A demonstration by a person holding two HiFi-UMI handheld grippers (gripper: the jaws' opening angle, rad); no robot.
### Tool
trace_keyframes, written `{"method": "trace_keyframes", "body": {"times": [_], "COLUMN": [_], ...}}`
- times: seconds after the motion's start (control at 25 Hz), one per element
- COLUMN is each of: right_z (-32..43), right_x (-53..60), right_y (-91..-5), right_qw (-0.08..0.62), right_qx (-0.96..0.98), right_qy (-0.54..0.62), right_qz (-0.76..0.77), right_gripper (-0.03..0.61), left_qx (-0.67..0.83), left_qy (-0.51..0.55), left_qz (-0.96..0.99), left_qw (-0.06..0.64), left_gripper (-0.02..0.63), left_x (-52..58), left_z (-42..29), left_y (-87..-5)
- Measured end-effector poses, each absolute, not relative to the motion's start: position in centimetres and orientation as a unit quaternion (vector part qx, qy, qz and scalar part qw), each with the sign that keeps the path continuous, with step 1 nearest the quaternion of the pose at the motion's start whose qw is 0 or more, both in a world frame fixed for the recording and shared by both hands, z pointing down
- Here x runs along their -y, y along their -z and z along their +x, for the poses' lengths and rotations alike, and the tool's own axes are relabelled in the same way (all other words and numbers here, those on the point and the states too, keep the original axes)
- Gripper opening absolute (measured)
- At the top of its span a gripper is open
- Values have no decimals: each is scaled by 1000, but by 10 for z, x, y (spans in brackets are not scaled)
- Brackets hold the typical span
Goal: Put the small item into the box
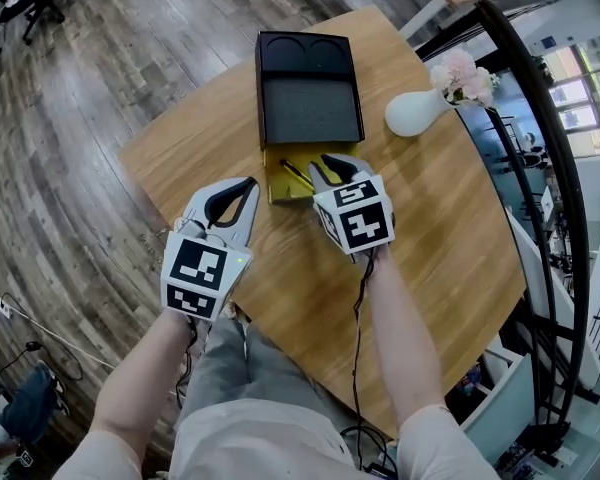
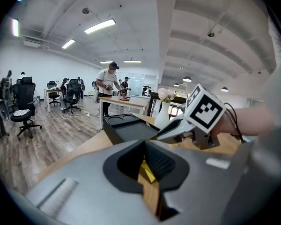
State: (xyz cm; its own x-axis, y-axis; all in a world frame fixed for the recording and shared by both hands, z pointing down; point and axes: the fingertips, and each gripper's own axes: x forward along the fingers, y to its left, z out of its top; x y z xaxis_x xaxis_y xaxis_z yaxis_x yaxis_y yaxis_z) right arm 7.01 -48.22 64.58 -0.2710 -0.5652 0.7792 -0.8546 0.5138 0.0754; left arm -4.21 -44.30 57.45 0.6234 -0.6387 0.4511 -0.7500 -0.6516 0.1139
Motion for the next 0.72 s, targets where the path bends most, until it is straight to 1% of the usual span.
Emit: {"method": "trace_keyframes", "body": {"times": [0.28, 0.48, 0.72], "right_z": [73, 78, 74], "right_x": [464, 445, 410], "right_y": [-569, -505, -432], "right_qw": [329, 284, 217], "right_qx": [791, 796, 813], "right_qy": [-150, -118, -114], "right_qz": [494, 521, 527], "right_gripper": [75, 61, 46], "left_qx": [391, 397, 404], "left_qy": [-179, -170, -137], "left_qz": [894, 898, 902], "left_qw": [124, 88, 60], "left_gripper": [2, 2, 2], "left_x": [430, 419, 394], "left_z": [-45, -47, -51], "left_y": [-521, -470, -414]}}
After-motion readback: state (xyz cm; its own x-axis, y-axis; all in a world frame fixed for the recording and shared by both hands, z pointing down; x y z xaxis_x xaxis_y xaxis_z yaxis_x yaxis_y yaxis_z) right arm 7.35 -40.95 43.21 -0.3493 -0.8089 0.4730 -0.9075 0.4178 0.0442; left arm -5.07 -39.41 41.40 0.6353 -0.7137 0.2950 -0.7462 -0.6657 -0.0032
